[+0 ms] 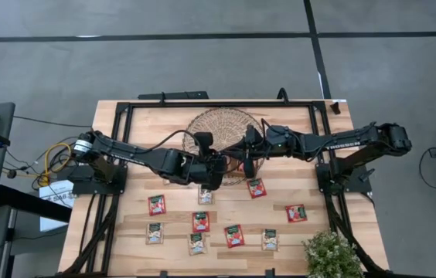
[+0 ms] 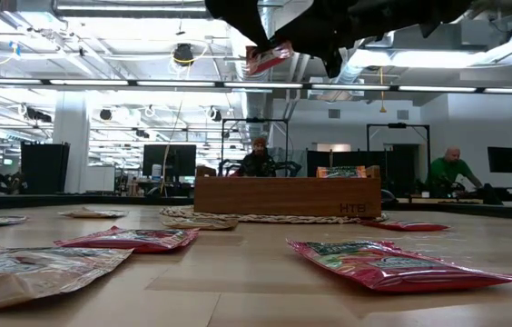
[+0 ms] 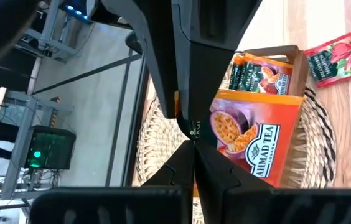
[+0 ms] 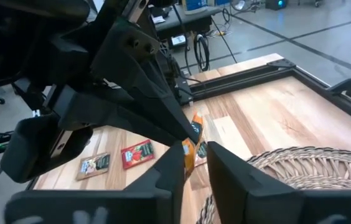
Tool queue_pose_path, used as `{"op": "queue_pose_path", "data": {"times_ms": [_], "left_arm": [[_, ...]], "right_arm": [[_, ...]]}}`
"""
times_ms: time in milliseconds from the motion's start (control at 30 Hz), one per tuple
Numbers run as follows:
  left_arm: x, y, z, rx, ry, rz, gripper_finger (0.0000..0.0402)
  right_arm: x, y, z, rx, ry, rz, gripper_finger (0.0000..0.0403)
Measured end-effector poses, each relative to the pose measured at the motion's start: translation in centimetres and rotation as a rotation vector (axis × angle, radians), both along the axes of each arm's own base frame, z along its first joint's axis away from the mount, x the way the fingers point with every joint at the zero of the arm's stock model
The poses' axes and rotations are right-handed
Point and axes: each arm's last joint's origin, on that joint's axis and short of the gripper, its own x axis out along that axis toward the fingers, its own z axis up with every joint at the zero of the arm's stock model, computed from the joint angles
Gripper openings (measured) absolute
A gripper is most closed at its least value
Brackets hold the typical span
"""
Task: Pick & Place Tea
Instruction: Put the orange tea bag into the right section of the wooden organizer
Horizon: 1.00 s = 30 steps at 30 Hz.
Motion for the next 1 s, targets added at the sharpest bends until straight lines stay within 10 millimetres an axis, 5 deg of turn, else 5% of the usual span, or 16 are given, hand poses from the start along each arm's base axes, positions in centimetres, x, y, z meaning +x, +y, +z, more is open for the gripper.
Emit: {"op": "queue_pose_path", "data": {"times_ms": [200, 600, 1000], "left_arm": [[0.02, -0.02, -0.01, -0.002, -0.001, -0.002, 0.0000], [-0.15, 0.00, -0.07, 0.025, 0.008, 0.023, 0.0006], [-0.65, 0.30, -0.13, 0.122, 0.021, 0.109, 0.0101]], "right_arm": [[-0.01, 0.05, -0.02, -0.002, 0.001, 0.019, 0.0005], [-0.02, -0.07, -0.05, 0.003, 0.005, -0.025, 0.0001], [-0.18, -0.31, -0.44, -0.013, 0.048, -0.107, 0.0000]]}}
